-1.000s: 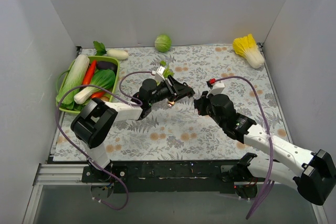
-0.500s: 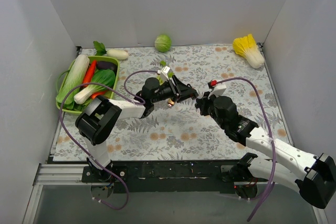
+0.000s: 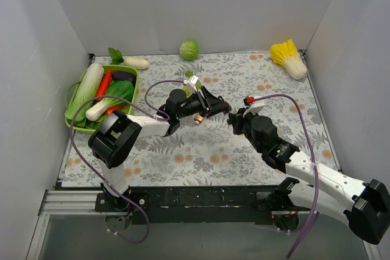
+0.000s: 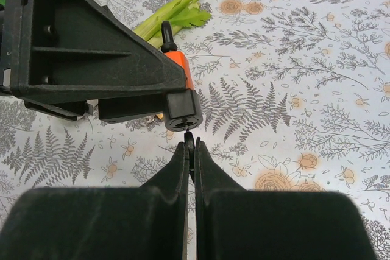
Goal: Unlock with the key
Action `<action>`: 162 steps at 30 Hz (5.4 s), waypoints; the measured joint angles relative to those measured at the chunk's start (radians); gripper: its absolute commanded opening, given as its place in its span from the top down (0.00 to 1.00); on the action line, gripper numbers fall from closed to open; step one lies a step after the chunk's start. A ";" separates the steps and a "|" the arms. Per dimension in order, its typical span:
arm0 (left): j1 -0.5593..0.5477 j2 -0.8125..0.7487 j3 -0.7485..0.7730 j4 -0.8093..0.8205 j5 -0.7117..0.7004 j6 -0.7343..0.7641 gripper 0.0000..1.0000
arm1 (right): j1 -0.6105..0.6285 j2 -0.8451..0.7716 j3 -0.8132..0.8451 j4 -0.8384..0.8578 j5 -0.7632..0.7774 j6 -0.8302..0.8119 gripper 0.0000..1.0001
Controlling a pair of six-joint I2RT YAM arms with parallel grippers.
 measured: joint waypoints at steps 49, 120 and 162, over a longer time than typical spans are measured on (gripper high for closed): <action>-0.107 -0.008 0.064 0.068 -0.055 0.259 1.00 | -0.088 -0.227 -0.023 -0.159 -0.056 0.142 0.99; 0.023 -0.263 -0.036 -0.179 0.836 0.545 1.00 | -0.267 -0.197 0.282 -0.333 -0.858 -0.047 0.29; -0.085 -0.260 -0.032 -0.149 0.974 0.499 1.00 | -0.181 0.066 0.361 -0.265 -1.495 -0.303 0.37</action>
